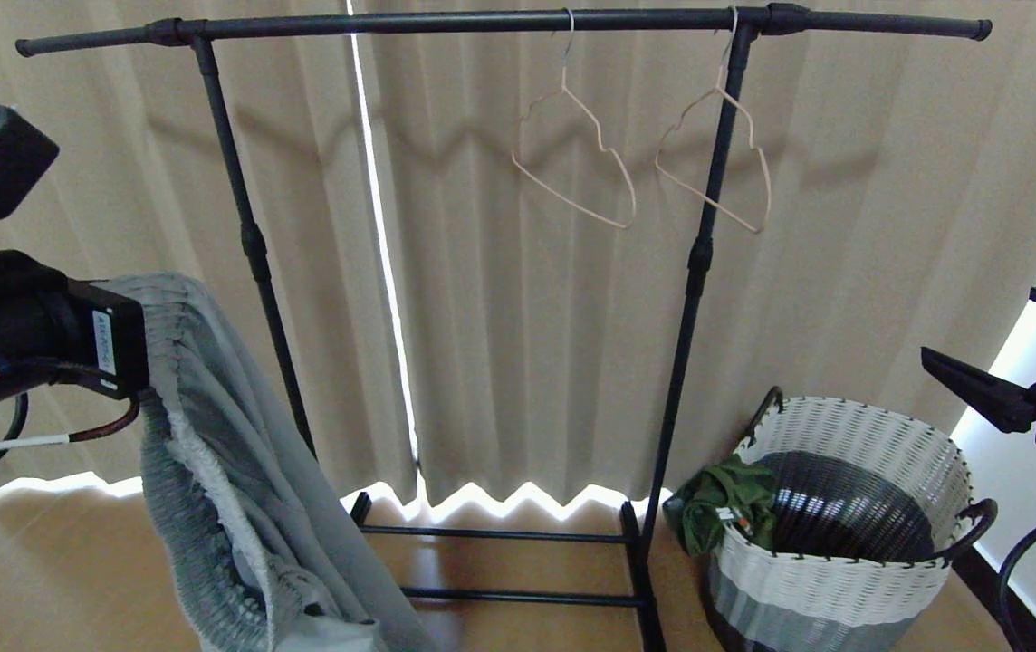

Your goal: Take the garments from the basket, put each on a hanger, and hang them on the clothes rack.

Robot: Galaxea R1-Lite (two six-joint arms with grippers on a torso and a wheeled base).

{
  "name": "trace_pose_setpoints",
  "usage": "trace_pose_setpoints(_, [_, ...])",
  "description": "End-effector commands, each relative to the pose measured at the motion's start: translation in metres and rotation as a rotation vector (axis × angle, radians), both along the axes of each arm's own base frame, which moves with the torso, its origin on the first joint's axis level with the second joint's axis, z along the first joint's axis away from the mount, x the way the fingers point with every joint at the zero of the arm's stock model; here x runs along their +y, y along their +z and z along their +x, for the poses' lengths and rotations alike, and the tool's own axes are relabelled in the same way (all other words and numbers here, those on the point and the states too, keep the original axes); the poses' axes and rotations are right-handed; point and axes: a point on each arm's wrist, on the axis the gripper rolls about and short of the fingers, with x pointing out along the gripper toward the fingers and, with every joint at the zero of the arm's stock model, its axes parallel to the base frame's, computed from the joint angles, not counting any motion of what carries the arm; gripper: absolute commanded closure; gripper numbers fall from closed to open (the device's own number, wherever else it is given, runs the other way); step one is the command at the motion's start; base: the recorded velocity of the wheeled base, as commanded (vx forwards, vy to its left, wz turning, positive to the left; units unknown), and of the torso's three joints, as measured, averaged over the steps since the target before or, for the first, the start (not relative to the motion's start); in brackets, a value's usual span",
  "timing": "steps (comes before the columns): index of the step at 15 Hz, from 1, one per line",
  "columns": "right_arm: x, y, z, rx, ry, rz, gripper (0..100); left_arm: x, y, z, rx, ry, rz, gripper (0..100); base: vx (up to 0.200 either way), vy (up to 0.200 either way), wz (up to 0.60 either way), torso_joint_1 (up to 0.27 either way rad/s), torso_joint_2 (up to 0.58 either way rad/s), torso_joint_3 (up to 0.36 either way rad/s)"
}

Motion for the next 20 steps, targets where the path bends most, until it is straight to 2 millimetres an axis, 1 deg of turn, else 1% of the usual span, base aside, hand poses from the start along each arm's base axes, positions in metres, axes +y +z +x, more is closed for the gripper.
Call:
trace_pose_setpoints(1, [0.000,0.001,0.002,-0.002,0.000,0.001,0,0.001,0.000,-0.004,-0.007,0.001,-0.001,100,0.000,0.000,0.00,0.041,-0.30,-0.281])
trace_pose_setpoints(2, [0.000,0.002,0.002,-0.006,0.000,0.000,0,0.002,0.001,-0.006,-0.012,0.001,-0.002,100,0.000,0.000,0.00,0.139,-0.54,-0.305])
trace_pose_setpoints(4, [0.000,0.001,0.002,-0.003,0.000,0.000,0,0.002,-0.006,-0.008,0.008,0.000,0.006,100,0.000,0.000,0.00,0.183,-0.53,-0.281])
trace_pose_setpoints(7, [0.000,0.001,0.002,0.000,0.000,0.001,0,0.003,-0.011,-0.012,0.017,-0.002,0.008,100,0.000,0.000,0.00,0.183,-0.47,-0.287])
trace_pose_setpoints(14, [0.000,0.003,0.002,-0.012,-0.001,0.000,0,0.004,-0.008,-0.018,-0.001,-0.002,0.005,100,0.000,0.000,0.00,0.195,-0.47,-0.275])
trace_pose_setpoints(19, [0.000,-0.004,0.001,0.012,0.003,0.001,0,0.004,-0.008,-0.017,0.005,0.002,0.001,100,0.000,0.000,0.00,0.190,-0.43,-0.235])
trace_pose_setpoints(20, [0.001,-0.003,0.001,0.007,0.023,0.004,0,0.004,-0.008,-0.017,0.007,0.003,0.000,100,0.200,0.000,0.00,0.061,-0.13,-0.071])
